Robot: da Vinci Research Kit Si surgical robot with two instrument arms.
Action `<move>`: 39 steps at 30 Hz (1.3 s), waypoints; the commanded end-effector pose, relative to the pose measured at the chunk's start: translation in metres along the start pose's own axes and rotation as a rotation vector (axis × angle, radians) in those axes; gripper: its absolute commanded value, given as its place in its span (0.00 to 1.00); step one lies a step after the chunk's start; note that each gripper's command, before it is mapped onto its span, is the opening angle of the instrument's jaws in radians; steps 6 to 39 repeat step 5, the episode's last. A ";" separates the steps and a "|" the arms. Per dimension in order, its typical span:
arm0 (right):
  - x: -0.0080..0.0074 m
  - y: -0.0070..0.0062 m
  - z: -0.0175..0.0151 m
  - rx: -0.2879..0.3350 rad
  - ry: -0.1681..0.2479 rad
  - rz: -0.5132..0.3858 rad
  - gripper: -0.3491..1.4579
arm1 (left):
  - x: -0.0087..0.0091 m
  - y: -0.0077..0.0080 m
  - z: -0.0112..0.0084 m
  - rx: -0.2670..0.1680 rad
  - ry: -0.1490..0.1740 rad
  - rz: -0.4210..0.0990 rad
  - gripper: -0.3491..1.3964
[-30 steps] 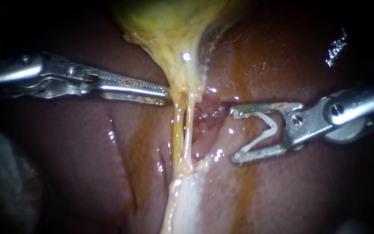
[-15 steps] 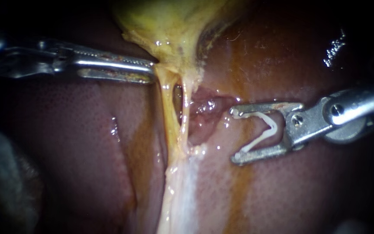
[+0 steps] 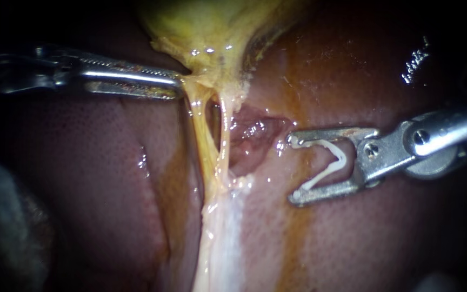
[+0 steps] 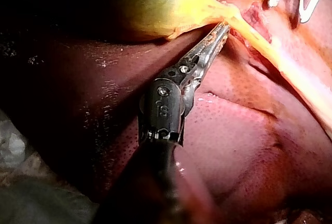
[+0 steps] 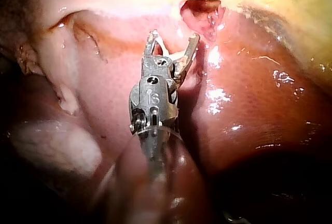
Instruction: Grabbing gallbladder
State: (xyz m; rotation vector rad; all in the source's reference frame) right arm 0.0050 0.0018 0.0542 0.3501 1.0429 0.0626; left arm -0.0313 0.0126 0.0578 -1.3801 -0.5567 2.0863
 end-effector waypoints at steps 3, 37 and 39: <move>0.0000 0.0000 0.0000 0.000 0.000 0.000 0.47 | 0.0000 0.0000 0.0000 0.000 0.000 0.000 0.00; 0.0000 0.0000 0.0000 0.000 0.000 0.000 0.47 | -0.0001 0.0000 0.0002 0.002 0.000 0.001 0.00; 0.0000 0.0000 0.0000 0.000 0.000 0.000 0.47 | -0.0001 0.0000 0.0002 0.002 0.000 0.001 0.00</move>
